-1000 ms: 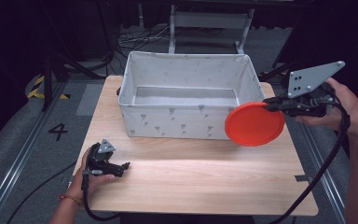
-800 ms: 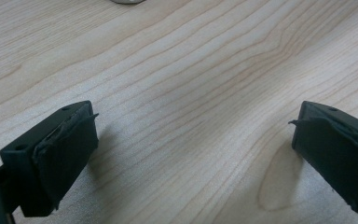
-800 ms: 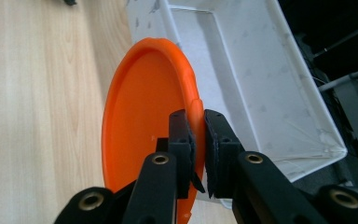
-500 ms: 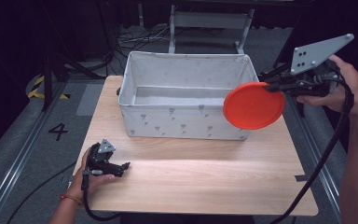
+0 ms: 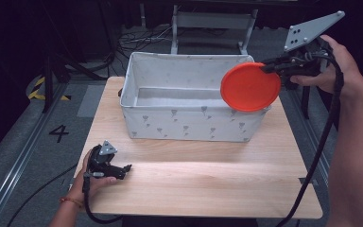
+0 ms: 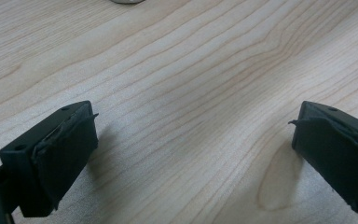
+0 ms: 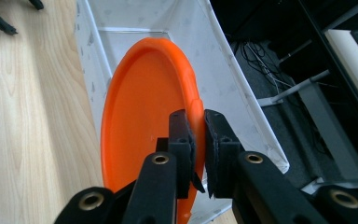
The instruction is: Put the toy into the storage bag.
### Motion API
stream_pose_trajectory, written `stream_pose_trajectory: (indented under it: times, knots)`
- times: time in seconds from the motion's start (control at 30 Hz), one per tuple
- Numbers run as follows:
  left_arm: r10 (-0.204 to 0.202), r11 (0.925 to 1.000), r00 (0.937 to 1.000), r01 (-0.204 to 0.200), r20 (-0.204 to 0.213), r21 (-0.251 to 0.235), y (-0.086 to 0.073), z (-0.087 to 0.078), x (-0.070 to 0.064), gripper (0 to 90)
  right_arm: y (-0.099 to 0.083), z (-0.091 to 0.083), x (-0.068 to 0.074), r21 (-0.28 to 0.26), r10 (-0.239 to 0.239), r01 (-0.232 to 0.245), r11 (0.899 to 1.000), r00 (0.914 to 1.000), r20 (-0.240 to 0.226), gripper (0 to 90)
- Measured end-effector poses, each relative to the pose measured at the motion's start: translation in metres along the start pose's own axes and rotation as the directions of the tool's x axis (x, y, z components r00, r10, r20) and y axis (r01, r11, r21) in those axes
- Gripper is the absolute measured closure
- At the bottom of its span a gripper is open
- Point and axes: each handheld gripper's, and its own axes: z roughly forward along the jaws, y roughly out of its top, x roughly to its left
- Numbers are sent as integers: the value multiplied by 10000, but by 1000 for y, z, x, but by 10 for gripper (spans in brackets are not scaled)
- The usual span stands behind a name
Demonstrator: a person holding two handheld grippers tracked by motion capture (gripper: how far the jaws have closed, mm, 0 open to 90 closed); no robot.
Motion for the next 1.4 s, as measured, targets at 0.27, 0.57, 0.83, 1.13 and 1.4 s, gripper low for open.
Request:
stream_pose_trajectory:
  times: [0.27, 0.57, 0.83, 1.13, 1.4]
  knots:
    - [6, 10000, 10000, -6, 10, 7, 0, 0, 0, 3, -6, 24, -18, 14, 409, -409, 9992, 9987, 301, 827]
    - [20, 10000, 10000, -20, 31, 12, 0, 0, 0, 2, -16, 52, -27, 370, 700, -715, 9968, 9967, 412, 827]
    - [-2, 10000, 10000, 2, 26, -4, 0, 0, 0, 2, -22, 72, -24, 447, 589, -598, 9972, 9981, 200, 827]
    - [2, 10000, 10000, -2, 27, -3, 0, 0, 0, 2, -30, 93, -17, 621, 477, -463, 9970, 9986, -214, 827]
    - [-1, 10000, 10000, 1, 31, -3, 0, 0, 0, 2, -42, 108, -3, 1103, -5, 112, 9938, 9954, -961, 827]
